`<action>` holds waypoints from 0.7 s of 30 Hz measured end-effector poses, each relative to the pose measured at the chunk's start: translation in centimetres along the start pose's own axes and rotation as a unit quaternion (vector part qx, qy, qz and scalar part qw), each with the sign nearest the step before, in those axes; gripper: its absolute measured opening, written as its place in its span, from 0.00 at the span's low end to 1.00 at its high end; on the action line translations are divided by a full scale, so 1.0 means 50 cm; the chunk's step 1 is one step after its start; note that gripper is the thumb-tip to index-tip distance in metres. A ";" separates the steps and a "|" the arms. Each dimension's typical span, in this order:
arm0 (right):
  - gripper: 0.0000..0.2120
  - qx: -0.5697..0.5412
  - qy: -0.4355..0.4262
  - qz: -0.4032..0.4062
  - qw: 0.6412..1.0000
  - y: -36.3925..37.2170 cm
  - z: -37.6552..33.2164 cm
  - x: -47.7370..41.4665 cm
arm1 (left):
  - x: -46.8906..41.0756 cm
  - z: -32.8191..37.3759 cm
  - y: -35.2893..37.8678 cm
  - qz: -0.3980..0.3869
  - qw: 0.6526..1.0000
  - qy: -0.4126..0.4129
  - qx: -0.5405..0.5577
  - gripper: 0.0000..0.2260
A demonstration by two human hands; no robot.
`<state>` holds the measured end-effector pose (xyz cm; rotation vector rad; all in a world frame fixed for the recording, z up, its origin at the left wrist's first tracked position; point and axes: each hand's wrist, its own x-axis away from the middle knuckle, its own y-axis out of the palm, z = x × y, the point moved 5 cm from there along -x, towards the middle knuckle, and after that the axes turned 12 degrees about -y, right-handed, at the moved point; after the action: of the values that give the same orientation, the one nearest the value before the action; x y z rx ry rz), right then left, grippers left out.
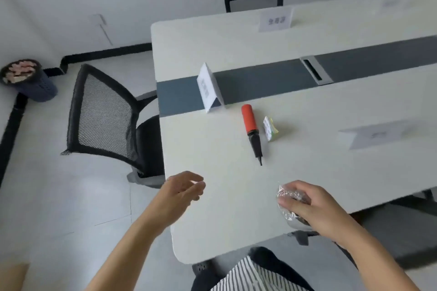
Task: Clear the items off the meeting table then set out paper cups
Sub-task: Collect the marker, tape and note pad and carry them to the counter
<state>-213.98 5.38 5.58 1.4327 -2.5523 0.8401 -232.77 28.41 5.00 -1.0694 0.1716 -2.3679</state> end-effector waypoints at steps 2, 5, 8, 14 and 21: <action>0.12 -0.016 0.029 0.035 0.999 -0.021 0.023 0.015 | -0.065 0.058 0.030 -0.044 0.998 0.009 -0.032 0.06; 0.17 -0.039 0.057 0.076 0.995 -0.050 0.069 0.031 | -0.168 0.129 0.087 -0.076 0.994 0.008 -0.079 0.08; 0.18 -0.067 0.084 0.099 0.989 -0.075 0.117 0.028 | -0.276 0.183 0.141 -0.067 0.992 -0.008 -0.103 0.12; 0.07 -0.105 0.102 0.077 0.986 -0.113 0.176 -0.032 | -0.471 0.263 0.231 0.030 0.987 -0.059 -0.147 0.23; 0.09 -0.067 0.131 0.044 0.988 -0.160 0.231 -0.100 | -0.621 0.276 0.296 0.107 0.970 -0.119 -0.183 0.22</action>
<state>-202.66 0.09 -2.54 1.0975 -2.4347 0.7915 -199.66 33.20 -10.91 -1.4175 0.6233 -2.0392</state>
